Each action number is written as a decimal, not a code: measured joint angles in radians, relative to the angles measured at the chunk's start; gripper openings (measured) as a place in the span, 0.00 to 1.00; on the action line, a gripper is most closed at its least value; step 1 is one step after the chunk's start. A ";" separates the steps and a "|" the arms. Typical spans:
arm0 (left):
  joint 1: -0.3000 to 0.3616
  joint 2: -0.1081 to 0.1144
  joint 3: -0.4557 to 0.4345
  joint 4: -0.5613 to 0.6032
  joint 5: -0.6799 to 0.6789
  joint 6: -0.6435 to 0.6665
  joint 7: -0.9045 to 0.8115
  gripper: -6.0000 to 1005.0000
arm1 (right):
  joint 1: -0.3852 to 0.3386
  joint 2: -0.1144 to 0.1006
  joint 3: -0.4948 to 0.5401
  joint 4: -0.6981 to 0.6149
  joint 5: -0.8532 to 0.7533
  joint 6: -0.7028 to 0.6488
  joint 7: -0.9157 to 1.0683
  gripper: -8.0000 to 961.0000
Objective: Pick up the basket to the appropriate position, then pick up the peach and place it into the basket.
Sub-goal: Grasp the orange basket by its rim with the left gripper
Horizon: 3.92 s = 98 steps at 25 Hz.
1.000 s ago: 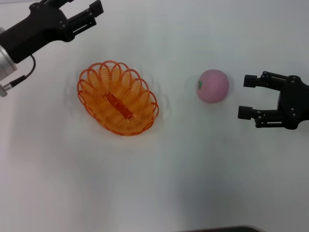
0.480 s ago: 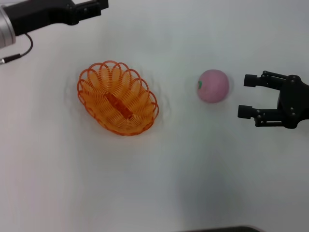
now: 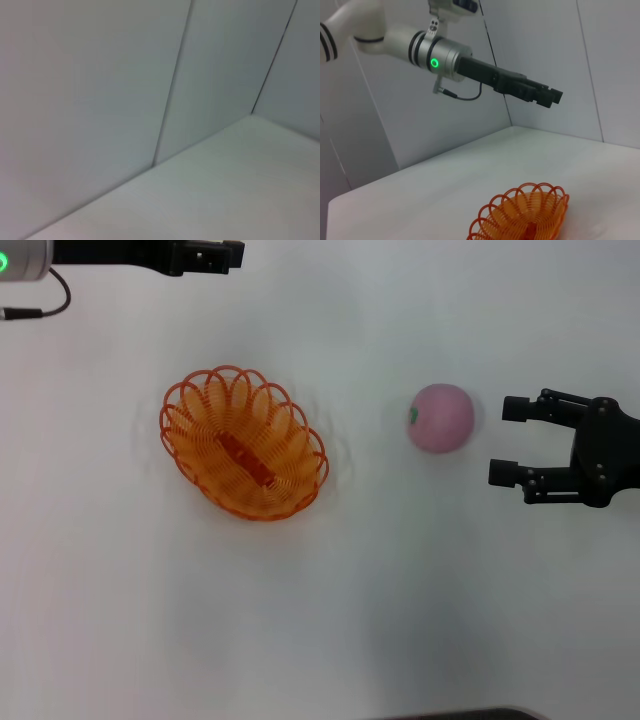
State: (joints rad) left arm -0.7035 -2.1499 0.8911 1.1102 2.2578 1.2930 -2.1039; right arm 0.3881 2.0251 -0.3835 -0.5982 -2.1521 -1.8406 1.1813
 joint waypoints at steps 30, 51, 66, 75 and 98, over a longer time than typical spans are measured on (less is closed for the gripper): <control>-0.393 0.065 0.076 -0.078 0.570 0.279 -0.342 0.81 | 0.007 0.006 -0.005 0.002 0.000 0.026 -0.005 0.98; -0.412 0.082 0.127 -0.114 0.598 0.309 -0.361 0.81 | 0.008 0.009 -0.005 0.003 0.000 0.026 -0.005 0.98; -0.414 0.081 0.198 -0.281 0.598 0.179 -0.364 0.81 | 0.002 0.009 -0.005 0.003 0.000 0.020 -0.005 0.98; -0.404 0.060 0.234 -0.407 0.598 0.046 -0.363 0.81 | -0.002 0.012 -0.008 0.003 0.000 0.024 -0.005 0.98; -0.375 0.030 0.273 -0.495 0.598 -0.067 -0.357 0.81 | 0.000 0.018 -0.008 0.017 -0.002 0.027 -0.014 0.98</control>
State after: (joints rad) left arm -1.0785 -2.1200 1.1639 0.6154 2.8563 1.2260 -2.4612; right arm 0.3878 2.0433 -0.3912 -0.5813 -2.1537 -1.8133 1.1672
